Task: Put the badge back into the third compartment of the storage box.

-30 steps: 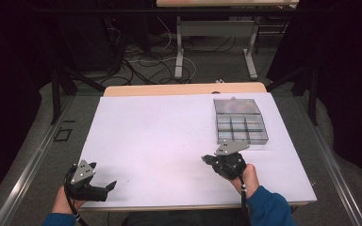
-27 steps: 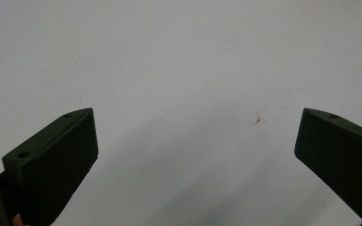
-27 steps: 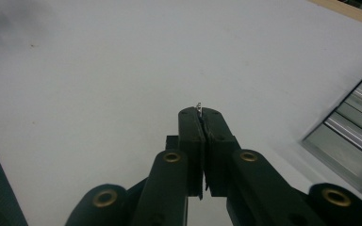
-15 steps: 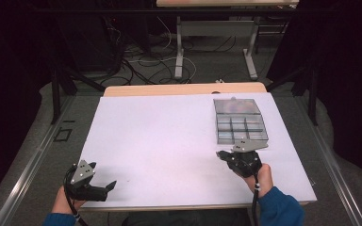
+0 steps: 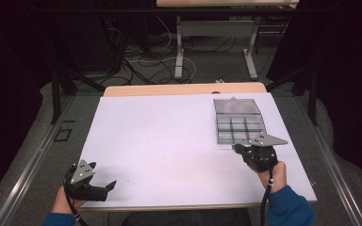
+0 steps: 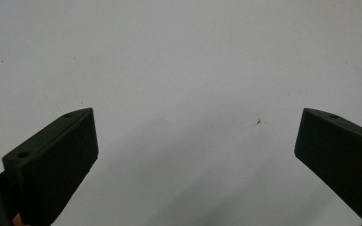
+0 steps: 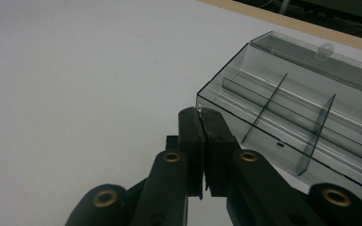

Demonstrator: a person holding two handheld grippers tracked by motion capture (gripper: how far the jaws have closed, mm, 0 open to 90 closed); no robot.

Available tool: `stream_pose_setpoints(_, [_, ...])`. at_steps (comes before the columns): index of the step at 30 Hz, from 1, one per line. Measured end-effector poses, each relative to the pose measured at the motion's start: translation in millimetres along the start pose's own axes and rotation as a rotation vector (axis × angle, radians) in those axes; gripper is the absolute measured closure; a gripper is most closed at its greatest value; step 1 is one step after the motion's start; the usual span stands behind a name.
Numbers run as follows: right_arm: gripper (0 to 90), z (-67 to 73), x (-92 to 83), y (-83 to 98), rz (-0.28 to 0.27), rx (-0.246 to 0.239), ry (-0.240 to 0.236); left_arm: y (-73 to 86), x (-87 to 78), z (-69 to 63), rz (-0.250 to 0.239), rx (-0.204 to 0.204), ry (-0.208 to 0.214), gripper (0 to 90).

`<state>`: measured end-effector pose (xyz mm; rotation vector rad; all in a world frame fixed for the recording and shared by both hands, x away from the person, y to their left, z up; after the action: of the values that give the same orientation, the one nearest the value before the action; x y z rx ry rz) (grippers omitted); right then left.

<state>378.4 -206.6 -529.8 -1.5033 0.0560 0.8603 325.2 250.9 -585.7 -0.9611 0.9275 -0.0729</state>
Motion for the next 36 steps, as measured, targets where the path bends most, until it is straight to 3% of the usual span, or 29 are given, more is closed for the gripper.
stream_pose_setpoints(23, [88.1, -46.9, -1.1, -5.0, -0.011, 0.038, 0.104, -0.5, 0.4, -0.1, 0.002, 0.003, -0.001, 0.2])
stream_pose_setpoints(36, [88.1, -65.0, 1.6, -10.1, -0.028, 0.074, 0.139, -0.4, 0.3, 0.4, 0.000, 0.007, -0.005, 0.2])
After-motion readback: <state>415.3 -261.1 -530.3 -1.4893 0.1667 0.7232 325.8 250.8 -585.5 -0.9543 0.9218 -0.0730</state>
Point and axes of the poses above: each handheld gripper's, and its own axes: x roughly forward along the jaws, y roughly out of its underside, z roughly to its left, the point moved 9 cm from there along x, roughly forward along the jaws, and after that the axes turned 10 degrees about x, right-handed, at the moved point
